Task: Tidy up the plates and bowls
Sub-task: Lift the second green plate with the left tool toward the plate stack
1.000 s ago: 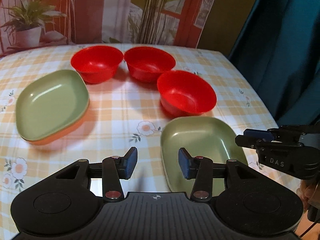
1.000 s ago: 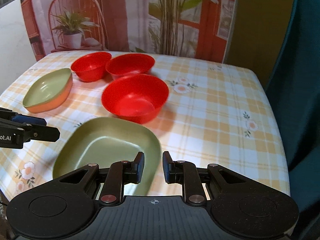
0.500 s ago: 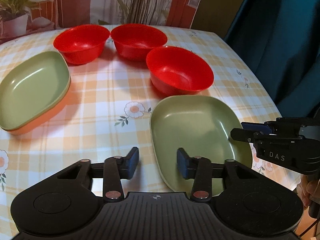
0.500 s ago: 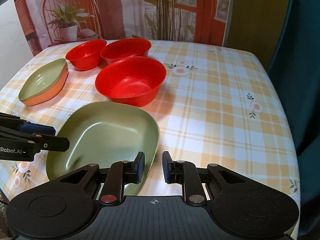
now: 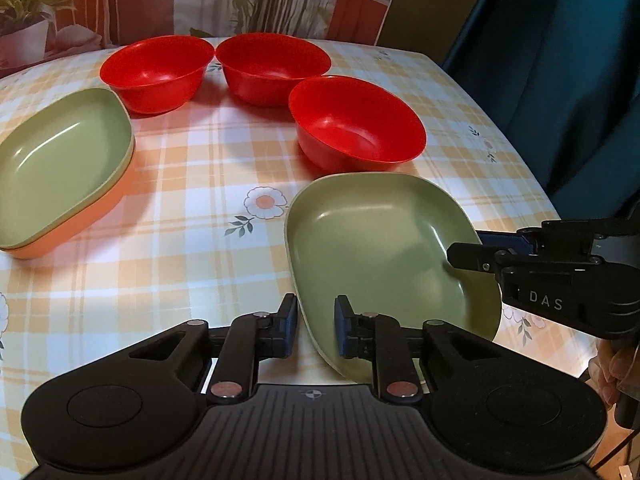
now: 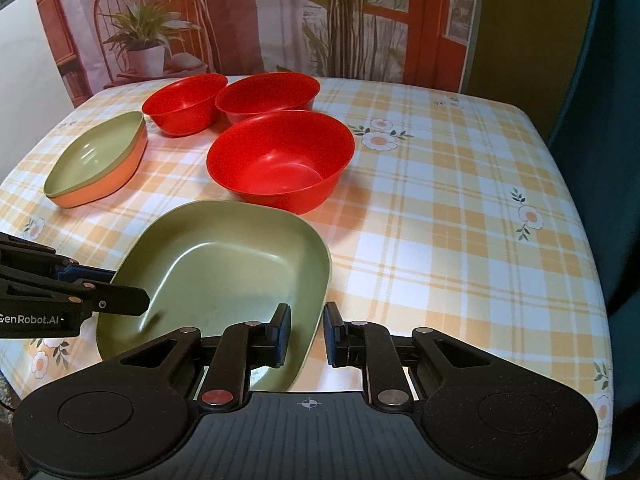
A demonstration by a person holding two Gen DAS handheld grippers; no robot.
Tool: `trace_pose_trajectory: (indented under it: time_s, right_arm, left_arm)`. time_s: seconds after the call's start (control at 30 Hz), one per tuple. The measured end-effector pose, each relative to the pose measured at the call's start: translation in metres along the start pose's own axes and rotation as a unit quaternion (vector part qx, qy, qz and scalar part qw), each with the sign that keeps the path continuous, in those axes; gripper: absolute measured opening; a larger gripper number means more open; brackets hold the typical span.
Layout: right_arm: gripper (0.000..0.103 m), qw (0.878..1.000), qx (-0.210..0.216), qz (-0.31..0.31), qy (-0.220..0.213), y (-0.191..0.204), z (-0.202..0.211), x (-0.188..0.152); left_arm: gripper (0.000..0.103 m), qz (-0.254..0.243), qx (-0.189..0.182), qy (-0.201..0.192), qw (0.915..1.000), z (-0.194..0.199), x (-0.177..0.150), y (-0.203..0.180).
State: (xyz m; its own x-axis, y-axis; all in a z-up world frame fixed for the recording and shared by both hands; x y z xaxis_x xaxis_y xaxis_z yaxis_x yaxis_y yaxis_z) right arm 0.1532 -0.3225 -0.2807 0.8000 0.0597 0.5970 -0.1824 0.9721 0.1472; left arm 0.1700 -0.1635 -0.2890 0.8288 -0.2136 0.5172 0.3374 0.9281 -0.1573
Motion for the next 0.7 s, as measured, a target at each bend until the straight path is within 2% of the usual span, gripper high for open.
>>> trace_pose_trajectory:
  time_s: [0.3,0.7]
  right_arm:
    - [0.017,1.000,0.001,-0.010,-0.004,0.006,-0.001,0.000]
    - [0.017,1.000,-0.003,-0.021,-0.010,0.020,0.002,0.008]
  left_arm:
    - [0.019,-0.007,0.015,-0.006,0.9998,0.003,0.001,0.004]
    - [0.019,0.003,0.016,-0.022,0.9996,0.015,0.003,0.016]
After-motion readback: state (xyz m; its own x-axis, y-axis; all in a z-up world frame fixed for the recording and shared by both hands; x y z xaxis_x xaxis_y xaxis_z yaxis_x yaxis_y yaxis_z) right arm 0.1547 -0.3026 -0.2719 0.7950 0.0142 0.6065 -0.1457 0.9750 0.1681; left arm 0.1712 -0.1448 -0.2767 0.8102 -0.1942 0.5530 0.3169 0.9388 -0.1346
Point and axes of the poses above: each gripper's, at about its wrist camera, not at the fingertips, and z roughly against the way its jaws point, y to its left, x to its top, the point moved 9 cm from there along -z, roughly the way its jaws point, and after that the axes turned 4 degrees about x, right-handed, at the moved point
